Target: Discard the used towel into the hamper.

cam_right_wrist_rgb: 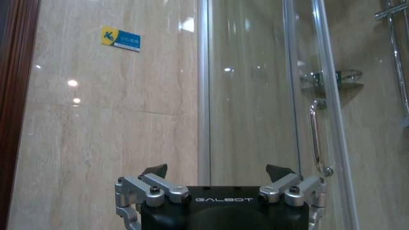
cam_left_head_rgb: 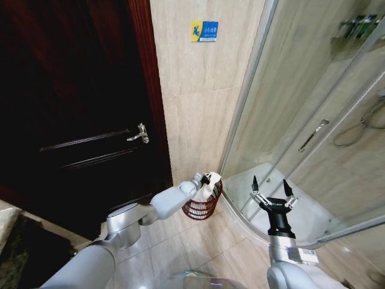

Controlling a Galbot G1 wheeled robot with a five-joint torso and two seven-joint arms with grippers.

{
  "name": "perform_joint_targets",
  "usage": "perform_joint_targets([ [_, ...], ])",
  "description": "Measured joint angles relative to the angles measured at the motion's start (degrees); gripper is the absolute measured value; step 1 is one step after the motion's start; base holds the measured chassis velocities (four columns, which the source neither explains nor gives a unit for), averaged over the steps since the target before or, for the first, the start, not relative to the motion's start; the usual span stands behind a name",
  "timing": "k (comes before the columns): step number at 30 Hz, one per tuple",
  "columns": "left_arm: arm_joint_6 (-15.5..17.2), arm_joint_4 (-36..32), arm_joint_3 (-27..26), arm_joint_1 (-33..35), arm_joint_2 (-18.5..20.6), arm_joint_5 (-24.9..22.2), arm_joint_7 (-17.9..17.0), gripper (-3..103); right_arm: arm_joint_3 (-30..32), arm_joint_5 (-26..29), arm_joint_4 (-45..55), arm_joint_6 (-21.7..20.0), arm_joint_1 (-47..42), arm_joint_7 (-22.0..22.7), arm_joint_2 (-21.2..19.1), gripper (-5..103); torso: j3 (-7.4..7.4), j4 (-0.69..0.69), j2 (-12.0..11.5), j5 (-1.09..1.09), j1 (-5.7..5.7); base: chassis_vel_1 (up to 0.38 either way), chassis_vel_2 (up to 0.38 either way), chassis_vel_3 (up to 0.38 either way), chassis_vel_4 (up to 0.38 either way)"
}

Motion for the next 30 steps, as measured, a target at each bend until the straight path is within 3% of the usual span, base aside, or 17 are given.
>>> perform_joint_targets([
  [30,-2.6,5.0,-0.7,1.6,-1.6,5.2,1.4,2,-0.1,0.0,-1.4,0.8,0.5,-0.1,0.0,100,0.00,-0.01,0.0,0.00,0.00,-0.015,0.013,0.014,-0.014],
])
